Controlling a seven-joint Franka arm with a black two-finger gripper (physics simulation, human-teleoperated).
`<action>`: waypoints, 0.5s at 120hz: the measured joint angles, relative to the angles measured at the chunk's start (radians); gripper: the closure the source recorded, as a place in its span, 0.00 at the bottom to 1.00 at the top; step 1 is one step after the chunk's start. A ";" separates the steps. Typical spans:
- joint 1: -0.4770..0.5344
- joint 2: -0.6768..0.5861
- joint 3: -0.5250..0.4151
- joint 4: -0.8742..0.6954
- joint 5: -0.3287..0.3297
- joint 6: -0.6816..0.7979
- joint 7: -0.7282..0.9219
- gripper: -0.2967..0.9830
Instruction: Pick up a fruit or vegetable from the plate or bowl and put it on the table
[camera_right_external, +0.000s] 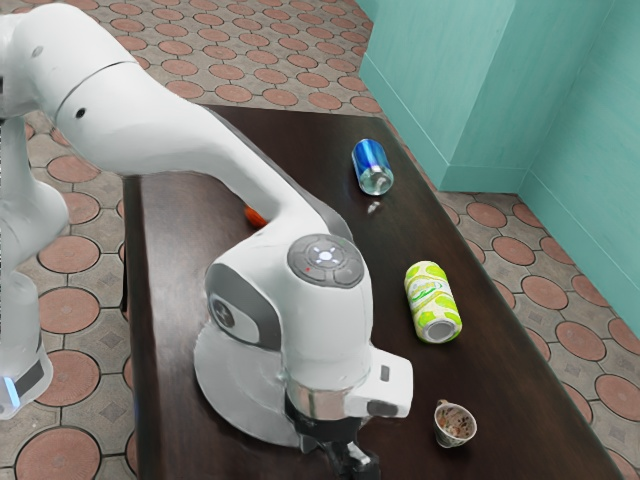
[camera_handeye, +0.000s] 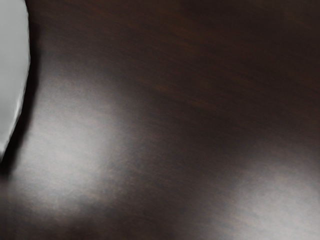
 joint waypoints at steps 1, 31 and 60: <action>0.010 0.000 0.000 -0.001 0.000 0.000 0.001 0.24; 0.283 -0.006 0.001 -0.008 0.000 0.001 0.027 0.23; 0.464 -0.045 0.057 -0.013 0.009 -0.059 0.115 0.23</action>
